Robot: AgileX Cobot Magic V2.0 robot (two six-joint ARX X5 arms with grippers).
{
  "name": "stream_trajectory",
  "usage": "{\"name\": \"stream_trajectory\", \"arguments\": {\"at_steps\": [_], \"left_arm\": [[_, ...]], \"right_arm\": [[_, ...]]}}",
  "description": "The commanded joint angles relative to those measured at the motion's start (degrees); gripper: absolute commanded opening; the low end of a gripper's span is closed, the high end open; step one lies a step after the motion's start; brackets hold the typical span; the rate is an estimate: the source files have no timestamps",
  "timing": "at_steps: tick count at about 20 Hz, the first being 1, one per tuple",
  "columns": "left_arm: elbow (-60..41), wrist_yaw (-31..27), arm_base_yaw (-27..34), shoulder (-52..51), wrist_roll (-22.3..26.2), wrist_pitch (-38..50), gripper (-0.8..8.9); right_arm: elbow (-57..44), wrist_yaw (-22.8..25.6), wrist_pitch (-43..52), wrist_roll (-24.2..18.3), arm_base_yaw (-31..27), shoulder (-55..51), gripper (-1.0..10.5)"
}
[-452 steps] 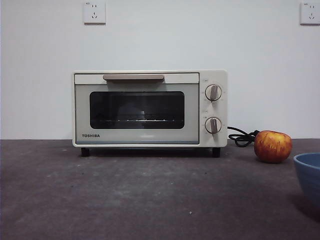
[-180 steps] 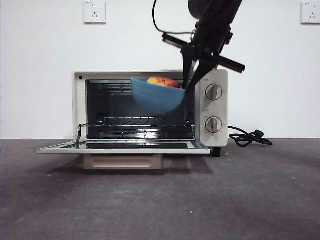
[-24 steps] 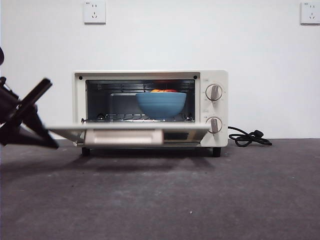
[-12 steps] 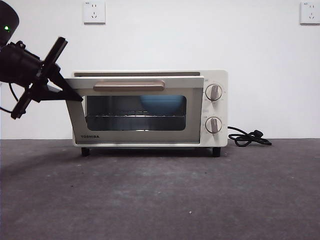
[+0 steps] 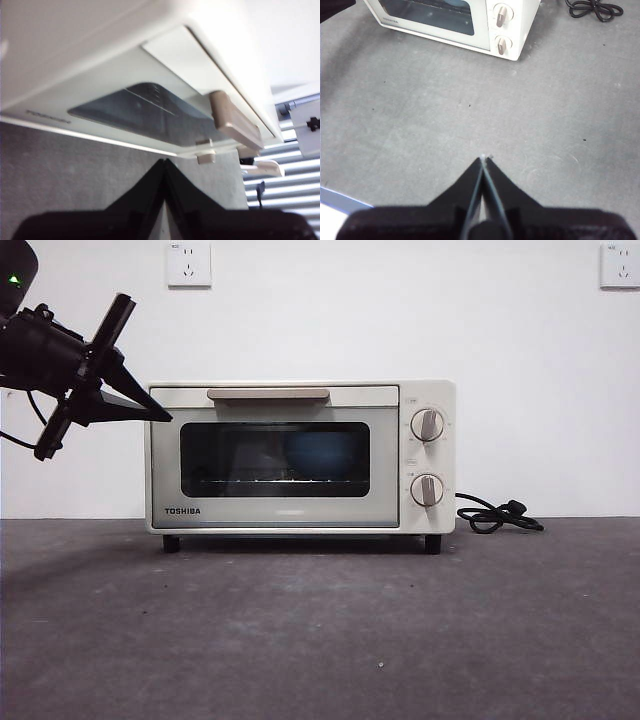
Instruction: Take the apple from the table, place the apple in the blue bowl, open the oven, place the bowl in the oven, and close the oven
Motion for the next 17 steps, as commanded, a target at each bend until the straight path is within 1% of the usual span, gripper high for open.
{"name": "stream_trajectory", "arguments": {"at_steps": [1, 3, 4, 7, 9, 11, 13, 15, 17], "left_arm": [[0.24, 1.42, -0.46, 0.04, 0.87, -1.92, -0.07], [0.24, 2.40, -0.79, -0.42, 4.04, -6.21, -0.07], [0.24, 2.99, -1.16, -0.76, 7.06, -9.07, -0.07], [0.24, 1.55, -2.67, -3.32, 19.85, -21.16, -0.07], [0.24, -2.14, -4.02, -6.32, 27.78, -28.63, -0.07], [0.24, -6.84, -5.44, -10.19, 33.68, -34.64, -0.07], [0.24, -10.67, -7.02, -14.75, 36.81, -38.51, -0.07], [0.24, -12.85, -8.41, -19.71, 37.35, -40.17, -0.06], [0.24, -13.88, -9.70, -24.83, 37.40, -40.50, -0.06]], "right_arm": [[-0.44, 0.09, -1.33, 0.61, 0.11, 0.00, 0.0], [-0.44, 1.62, -1.36, 0.61, 0.11, 0.02, 0.0], [-0.44, 3.08, -1.64, 0.83, 0.11, 0.07, 0.0], [-0.48, 4.46, -1.66, 1.11, 0.11, 0.00, 0.0], [-0.48, 4.55, -1.66, 1.09, 0.11, 0.35, 0.0], [-0.48, 4.74, -1.66, 1.07, 0.09, 0.77, 0.0], [-0.46, 6.32, -1.66, 1.09, 0.04, 1.14, 0.0], [-0.46, 7.32, -1.66, 1.07, 0.00, 1.16, 0.0], [-0.46, 7.37, -1.66, 1.07, 0.00, 1.49, 0.0]]}}
